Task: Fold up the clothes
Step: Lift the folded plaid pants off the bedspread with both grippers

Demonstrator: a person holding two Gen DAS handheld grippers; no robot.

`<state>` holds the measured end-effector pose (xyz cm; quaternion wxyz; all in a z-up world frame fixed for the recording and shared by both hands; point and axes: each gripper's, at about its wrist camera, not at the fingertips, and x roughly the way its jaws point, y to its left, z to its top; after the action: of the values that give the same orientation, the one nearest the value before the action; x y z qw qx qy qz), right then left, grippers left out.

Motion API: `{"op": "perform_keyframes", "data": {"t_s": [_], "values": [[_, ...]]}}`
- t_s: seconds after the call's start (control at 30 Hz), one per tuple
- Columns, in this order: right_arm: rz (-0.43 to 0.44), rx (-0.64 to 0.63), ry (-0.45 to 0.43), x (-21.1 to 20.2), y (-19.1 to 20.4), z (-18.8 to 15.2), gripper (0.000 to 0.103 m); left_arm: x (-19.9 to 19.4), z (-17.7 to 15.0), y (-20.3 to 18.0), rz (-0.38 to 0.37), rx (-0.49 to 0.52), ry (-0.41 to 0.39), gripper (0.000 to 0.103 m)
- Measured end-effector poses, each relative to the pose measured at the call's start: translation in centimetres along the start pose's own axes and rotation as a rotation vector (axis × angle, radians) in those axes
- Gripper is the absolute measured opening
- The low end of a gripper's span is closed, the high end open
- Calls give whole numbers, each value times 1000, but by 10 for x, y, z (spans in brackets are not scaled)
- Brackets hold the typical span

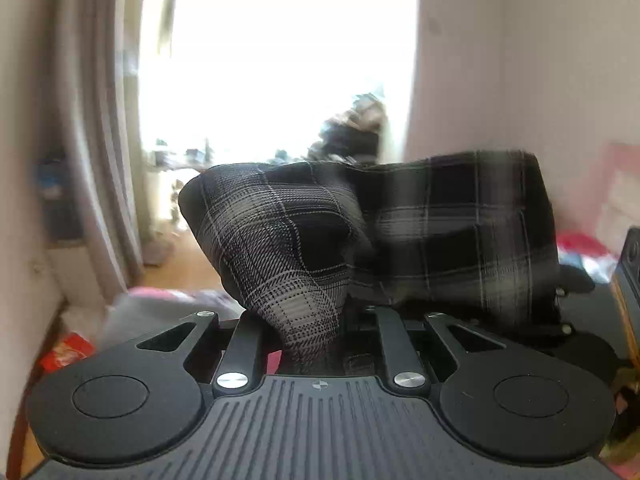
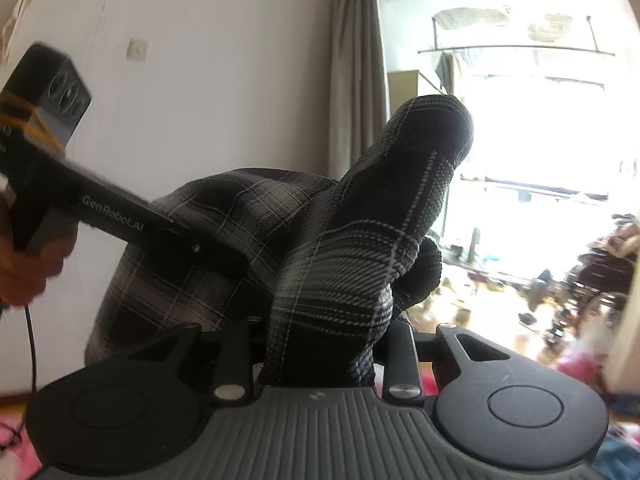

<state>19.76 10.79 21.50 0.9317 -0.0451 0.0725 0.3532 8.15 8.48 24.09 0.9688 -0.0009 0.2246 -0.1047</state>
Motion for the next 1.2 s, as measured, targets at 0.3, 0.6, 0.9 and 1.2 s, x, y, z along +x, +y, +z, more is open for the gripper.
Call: {"op": "perform_keyframes", "data": {"t_s": [0.3, 0.6, 0.9, 1.2], "values": [[-17, 103, 39, 151, 36, 5, 31, 66, -4, 144, -56, -31, 49, 14], [-77, 221, 170, 273, 49, -39, 31, 157, -40, 259, -185, -141, 156, 14], [-33, 485, 326, 363, -18, -90, 31, 243, -67, 307, -231, -231, 296, 14], [101, 700, 380, 386, -84, -121, 32, 262, -73, 329, -292, -316, 282, 18]]}}
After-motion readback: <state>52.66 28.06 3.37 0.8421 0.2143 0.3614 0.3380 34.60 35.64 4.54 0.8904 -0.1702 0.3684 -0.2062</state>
